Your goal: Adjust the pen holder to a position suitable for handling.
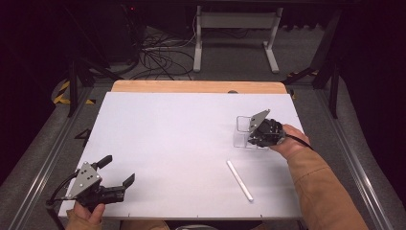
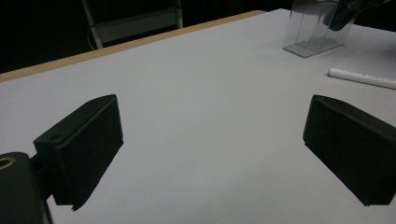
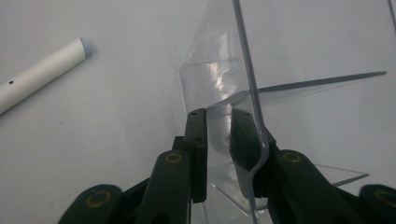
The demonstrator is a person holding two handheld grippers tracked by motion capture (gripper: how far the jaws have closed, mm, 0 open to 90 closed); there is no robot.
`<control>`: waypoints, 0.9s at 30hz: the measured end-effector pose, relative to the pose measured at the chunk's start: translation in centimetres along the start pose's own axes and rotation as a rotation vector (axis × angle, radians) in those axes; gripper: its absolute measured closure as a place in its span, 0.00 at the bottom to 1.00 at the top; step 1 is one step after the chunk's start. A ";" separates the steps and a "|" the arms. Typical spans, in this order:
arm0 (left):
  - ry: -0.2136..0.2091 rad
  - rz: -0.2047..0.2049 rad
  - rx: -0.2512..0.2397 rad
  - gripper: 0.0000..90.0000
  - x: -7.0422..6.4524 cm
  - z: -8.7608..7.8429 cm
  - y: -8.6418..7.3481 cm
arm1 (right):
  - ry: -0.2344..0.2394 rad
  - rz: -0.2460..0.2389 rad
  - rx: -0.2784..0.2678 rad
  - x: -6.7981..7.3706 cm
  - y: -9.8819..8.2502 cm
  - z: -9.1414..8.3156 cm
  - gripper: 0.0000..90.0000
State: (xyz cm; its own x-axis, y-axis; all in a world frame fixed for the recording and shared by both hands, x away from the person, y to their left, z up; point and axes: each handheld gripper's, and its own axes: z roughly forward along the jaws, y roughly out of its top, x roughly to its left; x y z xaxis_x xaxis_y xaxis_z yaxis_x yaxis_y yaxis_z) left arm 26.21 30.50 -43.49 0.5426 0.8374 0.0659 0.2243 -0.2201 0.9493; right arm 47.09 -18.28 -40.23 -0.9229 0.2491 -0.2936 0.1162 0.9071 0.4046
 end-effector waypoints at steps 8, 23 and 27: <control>0.001 0.003 -0.002 0.06 0.0 0.0 0.0 | 0.004 -0.010 -0.007 0.3 0.0 -0.6 0.95; -0.002 0.003 0.001 0.06 -0.1 0.0 0.0 | 0.006 -0.062 -0.144 2.2 4.2 -3.7 0.95; -0.006 0.000 0.001 0.06 -0.1 0.0 0.0 | 0.037 -0.088 -0.142 3.3 6.2 -3.3 0.95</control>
State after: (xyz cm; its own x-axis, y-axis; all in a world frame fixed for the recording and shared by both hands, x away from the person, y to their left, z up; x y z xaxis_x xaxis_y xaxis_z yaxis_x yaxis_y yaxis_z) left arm 26.17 30.42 -43.51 0.5477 0.8342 0.0638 0.2255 -0.2207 0.9489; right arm 43.55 -12.93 -35.87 -0.9405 0.1555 -0.3021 -0.0165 0.8673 0.4976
